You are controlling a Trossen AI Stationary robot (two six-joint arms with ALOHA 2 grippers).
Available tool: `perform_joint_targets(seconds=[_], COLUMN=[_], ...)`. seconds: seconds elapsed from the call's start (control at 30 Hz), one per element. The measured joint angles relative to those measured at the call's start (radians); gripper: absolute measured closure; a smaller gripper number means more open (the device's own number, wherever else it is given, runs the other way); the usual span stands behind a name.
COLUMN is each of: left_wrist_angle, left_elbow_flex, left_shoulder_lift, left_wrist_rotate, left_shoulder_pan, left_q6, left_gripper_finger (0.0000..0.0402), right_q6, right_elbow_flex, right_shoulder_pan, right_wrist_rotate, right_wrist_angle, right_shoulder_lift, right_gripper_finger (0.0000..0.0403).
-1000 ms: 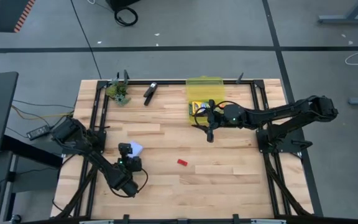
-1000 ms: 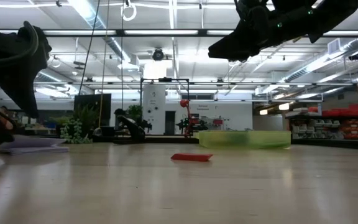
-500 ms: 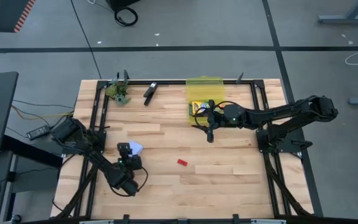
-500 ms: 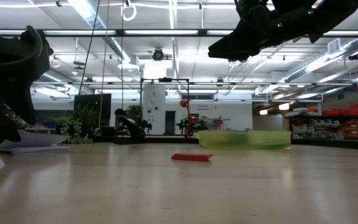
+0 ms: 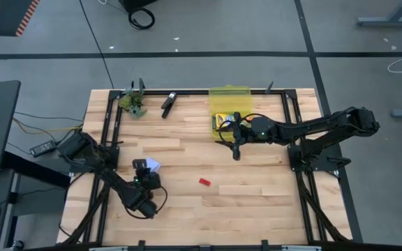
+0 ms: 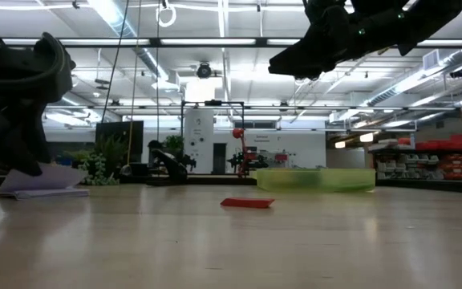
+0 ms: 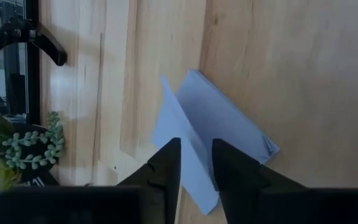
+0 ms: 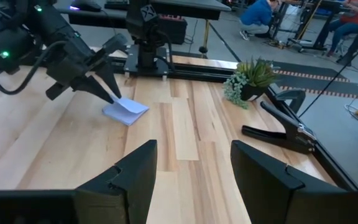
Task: Pack school essentials
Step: Put the blue sticky notes into the yellow supply box
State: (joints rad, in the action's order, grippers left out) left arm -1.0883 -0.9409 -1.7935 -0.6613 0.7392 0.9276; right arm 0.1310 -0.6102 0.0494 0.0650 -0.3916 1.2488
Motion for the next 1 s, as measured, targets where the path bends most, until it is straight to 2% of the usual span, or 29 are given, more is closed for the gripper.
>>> perform_joint_targets(seconds=[0.27, 0.43, 0.77, 1.0], left_wrist_angle=[0.075, 0.065, 0.058, 0.043], left_elbow_flex=[0.04, 0.039, 0.039, 0.039], left_shoulder_lift=[-0.002, -0.002, -0.002, -0.002], left_wrist_rotate=[0.018, 0.018, 0.029, 0.03], left_shoulder_pan=[-0.01, -0.025, -0.031, -0.031], left_q6=[-0.004, -0.023, -0.045, -0.09], left_gripper_finger=[0.0315, 0.0322, 0.0391, 0.0397], right_q6=[0.0, -0.005, -0.008, -0.008], right_elbow_flex=[0.0, 0.0, 0.0, 0.0], right_shoulder_pan=[-0.002, -0.002, -0.002, -0.002], right_wrist_rotate=[-0.018, -0.018, -0.018, -0.018], right_wrist_angle=[-0.001, -0.003, -0.009, -0.008], right_shoulder_lift=[0.0, 0.0, 0.0, 0.0], right_gripper_finger=[0.0191, 0.0191, 0.0191, 0.0191])
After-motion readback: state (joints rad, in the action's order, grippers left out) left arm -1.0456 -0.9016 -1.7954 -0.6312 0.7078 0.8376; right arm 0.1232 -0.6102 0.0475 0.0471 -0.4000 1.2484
